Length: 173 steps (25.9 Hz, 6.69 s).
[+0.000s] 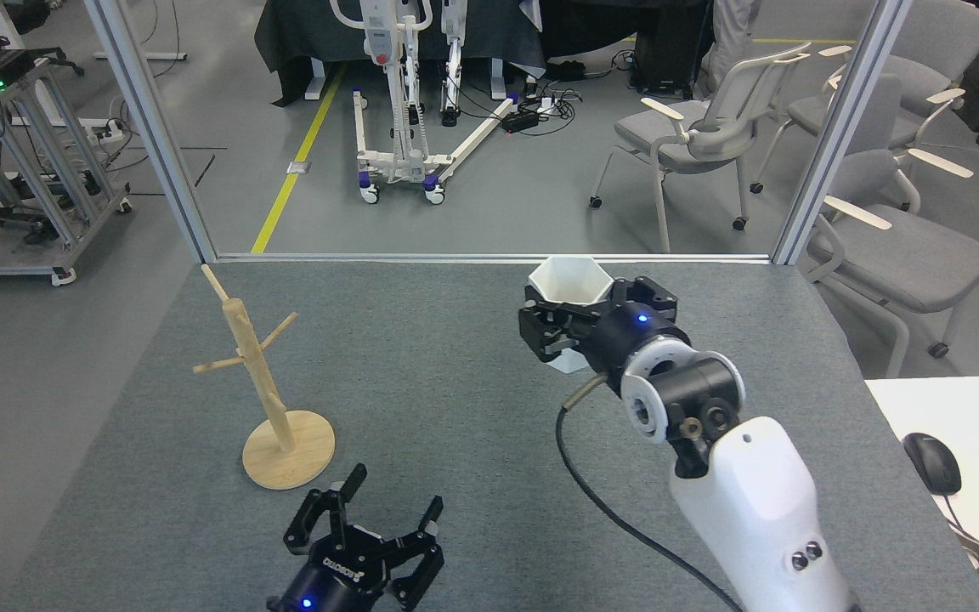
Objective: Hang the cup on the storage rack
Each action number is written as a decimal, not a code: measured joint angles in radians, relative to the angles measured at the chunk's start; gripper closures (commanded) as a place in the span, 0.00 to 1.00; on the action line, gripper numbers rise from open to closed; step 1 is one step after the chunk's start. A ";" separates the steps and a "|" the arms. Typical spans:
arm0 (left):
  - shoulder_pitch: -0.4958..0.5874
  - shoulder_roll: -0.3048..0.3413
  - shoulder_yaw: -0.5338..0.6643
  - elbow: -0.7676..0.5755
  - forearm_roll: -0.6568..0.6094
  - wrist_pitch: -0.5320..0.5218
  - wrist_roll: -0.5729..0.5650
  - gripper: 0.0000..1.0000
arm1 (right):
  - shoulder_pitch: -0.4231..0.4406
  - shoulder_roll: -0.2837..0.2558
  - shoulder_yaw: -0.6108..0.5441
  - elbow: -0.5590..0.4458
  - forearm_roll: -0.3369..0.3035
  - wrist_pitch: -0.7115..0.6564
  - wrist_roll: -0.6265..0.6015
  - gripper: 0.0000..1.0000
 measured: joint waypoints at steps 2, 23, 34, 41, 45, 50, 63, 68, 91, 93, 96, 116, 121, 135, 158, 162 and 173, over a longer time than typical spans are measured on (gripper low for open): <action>-0.010 -0.036 -0.027 0.002 0.000 0.003 -0.008 0.05 | -0.038 0.030 0.055 -0.004 0.030 0.048 0.035 0.96; -0.279 -0.167 -0.148 0.096 -0.017 0.290 -0.069 0.07 | -0.023 0.285 0.253 0.031 0.472 0.264 0.181 0.95; -0.338 -0.172 -0.145 0.145 -0.017 0.293 -0.073 0.07 | -0.009 0.295 0.249 0.060 0.478 0.281 0.169 0.94; -0.407 -0.174 -0.142 0.220 -0.013 0.308 -0.064 0.12 | -0.007 0.296 0.247 0.069 0.477 0.283 0.169 0.93; -0.432 -0.178 -0.142 0.260 -0.010 0.338 -0.059 0.32 | -0.007 0.296 0.246 0.069 0.478 0.286 0.148 0.87; -0.443 -0.179 -0.143 0.277 -0.008 0.339 -0.028 0.65 | -0.003 0.296 0.247 0.068 0.477 0.284 0.147 0.61; -0.440 -0.175 -0.144 0.285 -0.001 0.284 -0.028 1.00 | 0.004 0.296 0.246 0.075 0.478 0.319 0.166 0.30; -0.438 -0.174 -0.144 0.298 -0.001 0.259 -0.028 1.00 | 0.020 0.296 0.248 0.075 0.479 0.321 0.168 0.14; -0.411 -0.168 -0.145 0.265 -0.005 0.261 0.069 1.00 | 0.049 0.290 0.258 0.054 0.479 0.317 0.117 0.02; -0.409 -0.168 -0.146 0.264 -0.005 0.256 0.090 1.00 | 0.060 0.289 0.259 0.031 0.480 0.317 0.116 0.02; -0.395 -0.169 -0.146 0.264 -0.005 0.251 0.100 1.00 | 0.101 0.285 0.260 -0.030 0.485 0.317 0.116 0.02; -0.289 -0.174 -0.155 0.291 -0.004 0.221 0.134 1.00 | 0.258 0.286 0.299 -0.115 0.578 0.314 0.008 0.01; -0.347 -0.187 -0.155 0.358 -0.004 0.156 0.123 1.00 | 0.241 0.293 0.304 -0.115 0.577 0.312 -0.148 0.01; -0.429 -0.216 -0.130 0.507 0.019 0.071 0.139 1.00 | 0.229 0.172 0.030 -0.005 0.368 0.261 -0.559 0.01; 0.000 0.026 0.197 0.317 0.122 0.083 0.311 1.00 | 0.379 -0.018 -0.432 0.497 0.171 -0.044 -0.867 0.00; 0.019 0.044 0.228 0.307 0.146 0.181 0.302 1.00 | 0.442 -0.007 -0.441 0.482 0.196 -0.069 -0.891 0.00; 0.057 0.081 0.199 0.086 0.155 0.754 0.242 1.00 | 0.538 -0.016 -0.482 0.439 0.204 -0.137 -0.964 0.00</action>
